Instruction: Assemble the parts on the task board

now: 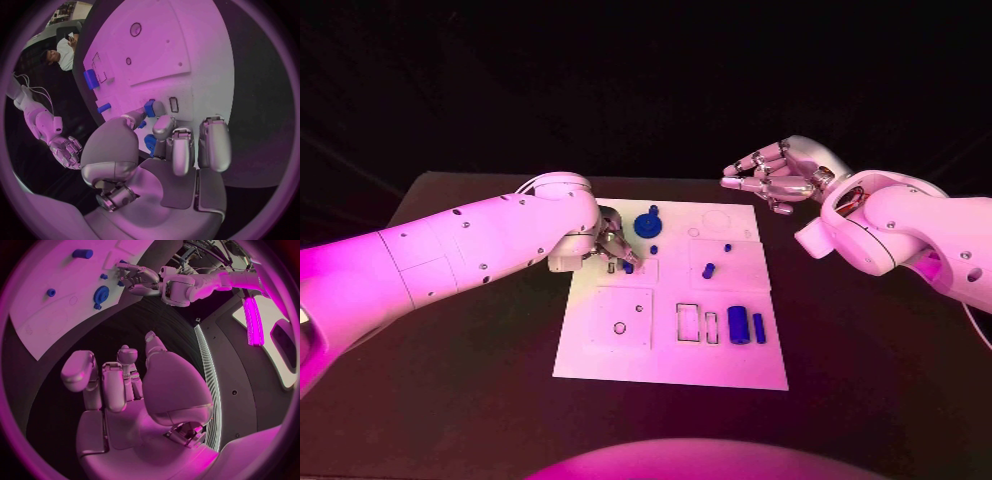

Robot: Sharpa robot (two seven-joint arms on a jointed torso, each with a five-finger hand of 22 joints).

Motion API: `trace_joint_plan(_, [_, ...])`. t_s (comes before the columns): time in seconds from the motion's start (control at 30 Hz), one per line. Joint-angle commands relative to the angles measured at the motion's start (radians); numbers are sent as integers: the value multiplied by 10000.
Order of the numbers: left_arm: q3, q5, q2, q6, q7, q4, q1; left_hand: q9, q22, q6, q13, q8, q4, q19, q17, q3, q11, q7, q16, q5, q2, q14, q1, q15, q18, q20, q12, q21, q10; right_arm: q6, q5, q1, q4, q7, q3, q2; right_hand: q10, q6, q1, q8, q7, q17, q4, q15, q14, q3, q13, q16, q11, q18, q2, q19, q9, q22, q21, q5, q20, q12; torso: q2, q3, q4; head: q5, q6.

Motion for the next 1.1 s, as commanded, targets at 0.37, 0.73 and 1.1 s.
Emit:
trace_joint_plan(0.37, [-95, 148, -59, 130, -71, 135, -166, 31, 808, 77, -68, 73, 316, 497, 2634, -644, -75, -8, 24, -48, 94, 1019, -153, -86, -184, -87, -60, 60, 58, 134, -14, -6, -20, 29, -2, 4, -82, -33, -84, 59, -39, -10, 78, 18, 470, -173, -16, -74, 2, 70, 48, -78, -10, -30, -83, 26, -5, -12, 1, -3, -5, 4, -6])
trace_joint_plan(0.73, [139, 201, -346, -154, -35, 504, -135, 35, 692, 51, -142, 67, 515, 458, 2634, -1099, -80, -9, 24, -48, 68, 1019, -171, -96, -153, -99, -111, -60, 34, 127, -14, -7, -63, 31, -3, 12, -86, -35, -107, 64, -39, -15, 115, 18, 469, -223, -21, -81, 3, 70, 62, -76, -10, -30, -86, 22, -4, -10, -2, -5, 4, 7, 26])
trace_joint_plan(1.1, [649, 923, -800, -16, 59, 710, 652, -294, -234, -692, -1059, -555, 616, 109, 2634, -2580, 201, 325, 24, -49, 267, 1019, 249, 119, 60, 63, -851, -1015, -740, 136, -1, -35, -216, 22, -23, 119, -105, -49, -42, 89, -38, -17, 195, 18, 471, -376, -38, -97, -4, 70, 156, -65, -10, -41, -103, 420, -7, 6, 0, -2, -2, 42, 138])
